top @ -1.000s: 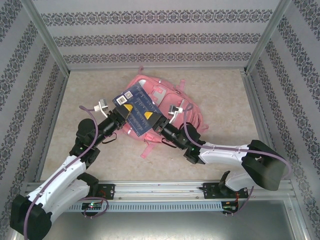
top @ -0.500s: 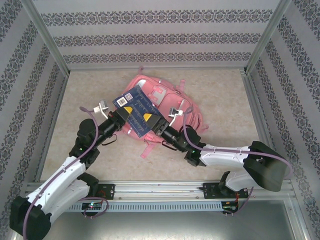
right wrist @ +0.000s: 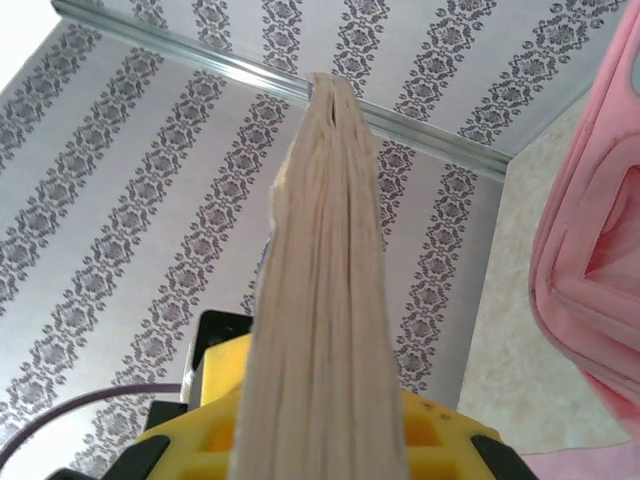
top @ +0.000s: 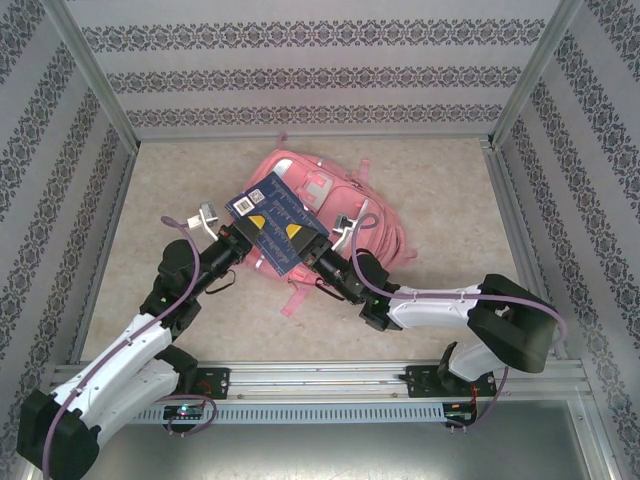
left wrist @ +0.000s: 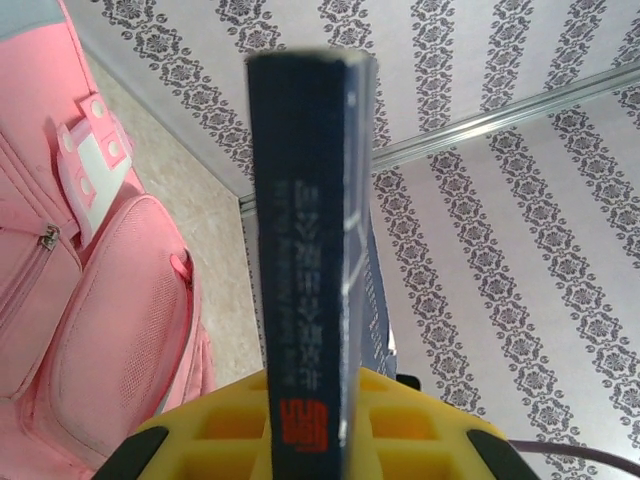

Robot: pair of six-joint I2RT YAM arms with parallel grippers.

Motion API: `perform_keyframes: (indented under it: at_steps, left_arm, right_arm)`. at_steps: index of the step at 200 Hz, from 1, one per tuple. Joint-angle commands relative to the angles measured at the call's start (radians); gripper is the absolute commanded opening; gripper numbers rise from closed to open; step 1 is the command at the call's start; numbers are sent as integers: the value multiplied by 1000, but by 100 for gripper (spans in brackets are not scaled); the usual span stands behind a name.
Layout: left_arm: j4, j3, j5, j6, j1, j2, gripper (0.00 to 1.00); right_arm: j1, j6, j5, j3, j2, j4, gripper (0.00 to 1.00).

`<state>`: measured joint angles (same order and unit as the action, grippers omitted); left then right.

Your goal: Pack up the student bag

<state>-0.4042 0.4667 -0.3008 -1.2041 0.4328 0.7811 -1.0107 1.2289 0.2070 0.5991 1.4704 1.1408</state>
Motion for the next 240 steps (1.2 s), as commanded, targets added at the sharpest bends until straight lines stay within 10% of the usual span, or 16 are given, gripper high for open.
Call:
perform_keyframes:
  at_steps: [1,27,54,98,240]
  left_arm:
    - [98,35,-21,77,15,9,10]
    - [355,163,-56,255,21,74,33]
    - [605,351,4,480,126,230,43]
    - [831,679,94,694,262,581,53]
    - [1007,1344,-30,815,296,1331,53]
  right_arm:
    - [50,-4,29,-28,-66,29,0]
    - [165,-59,-18,-90,-305,-275,0]
    - [262,-223,96,-35,-588,-914,0]
    - [508,-390,4,74,-721,-1394,0]
    - [727,-551,-104,-89,-968,-1542,0]
